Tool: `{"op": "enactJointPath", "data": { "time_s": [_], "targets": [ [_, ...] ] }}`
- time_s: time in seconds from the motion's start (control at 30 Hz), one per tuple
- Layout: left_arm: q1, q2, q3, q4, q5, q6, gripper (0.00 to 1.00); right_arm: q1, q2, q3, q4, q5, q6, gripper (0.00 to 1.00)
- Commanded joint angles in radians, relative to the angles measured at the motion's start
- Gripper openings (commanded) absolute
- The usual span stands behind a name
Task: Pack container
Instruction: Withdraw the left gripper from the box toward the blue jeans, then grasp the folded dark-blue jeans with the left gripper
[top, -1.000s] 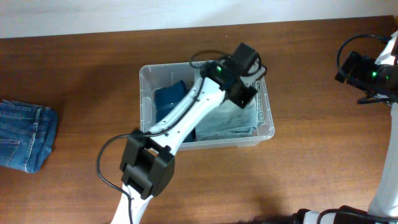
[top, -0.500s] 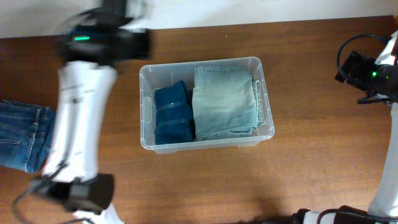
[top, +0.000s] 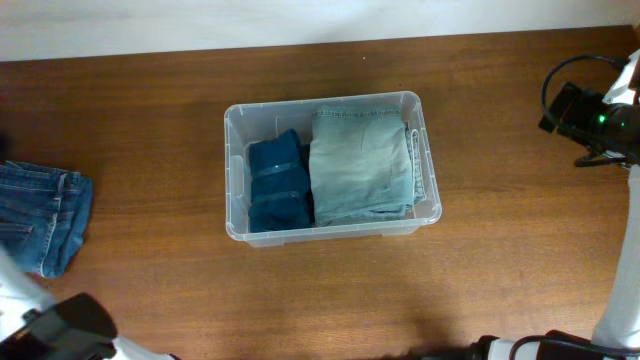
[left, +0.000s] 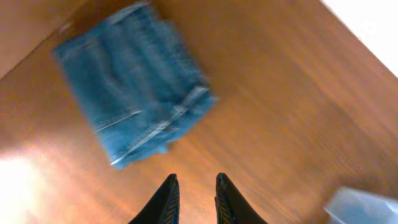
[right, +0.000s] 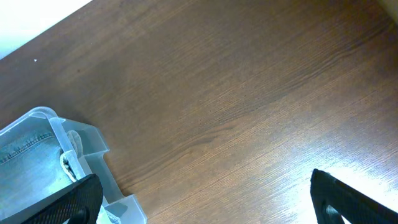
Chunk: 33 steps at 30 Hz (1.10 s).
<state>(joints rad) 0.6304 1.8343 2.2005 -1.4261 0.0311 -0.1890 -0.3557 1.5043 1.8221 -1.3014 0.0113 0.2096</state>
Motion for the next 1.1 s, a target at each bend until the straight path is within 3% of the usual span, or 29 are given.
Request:
{"op": "enactJointPath", "data": {
  "time_s": [0.0, 0.07, 0.13, 0.2, 0.3, 0.57, 0.9, 1.07],
  "targets": [
    [0.115, -0.016, -0.078, 0.034, 0.090, -0.021, 0.21, -0.005, 0.001, 0.000, 0.003, 0.008, 0.004, 0.99],
    [0.176, -0.016, -0.152, 0.079, 0.093, -0.023, 0.26, -0.005, 0.001, 0.000, 0.003, 0.008, 0.004, 0.99],
    [0.226, -0.016, -0.229, 0.116, 0.093, -0.023, 0.54, -0.005, 0.001, 0.000, 0.003, 0.008, 0.004, 0.99],
    [0.272, -0.016, -0.317, 0.168, 0.116, -0.023, 0.74, -0.005, 0.001, 0.000, 0.003, 0.008, 0.004, 0.99],
    [0.324, -0.016, -0.438, 0.253, 0.185, -0.023, 0.86, -0.005, 0.001, 0.000, 0.003, 0.008, 0.004, 0.99],
    [0.379, -0.016, -0.706, 0.497, 0.203, -0.020, 0.99, -0.005, 0.001, 0.000, 0.003, 0.008, 0.004, 0.99],
    [0.381, -0.016, -0.880, 0.759, 0.247, -0.038, 0.99, -0.005, 0.001, 0.000, 0.003, 0.008, 0.004, 0.99],
    [0.381, -0.008, -0.906, 0.825, 0.246, -0.113, 0.99, -0.005, 0.001, 0.000, 0.003, 0.008, 0.004, 0.99]
  ]
}}
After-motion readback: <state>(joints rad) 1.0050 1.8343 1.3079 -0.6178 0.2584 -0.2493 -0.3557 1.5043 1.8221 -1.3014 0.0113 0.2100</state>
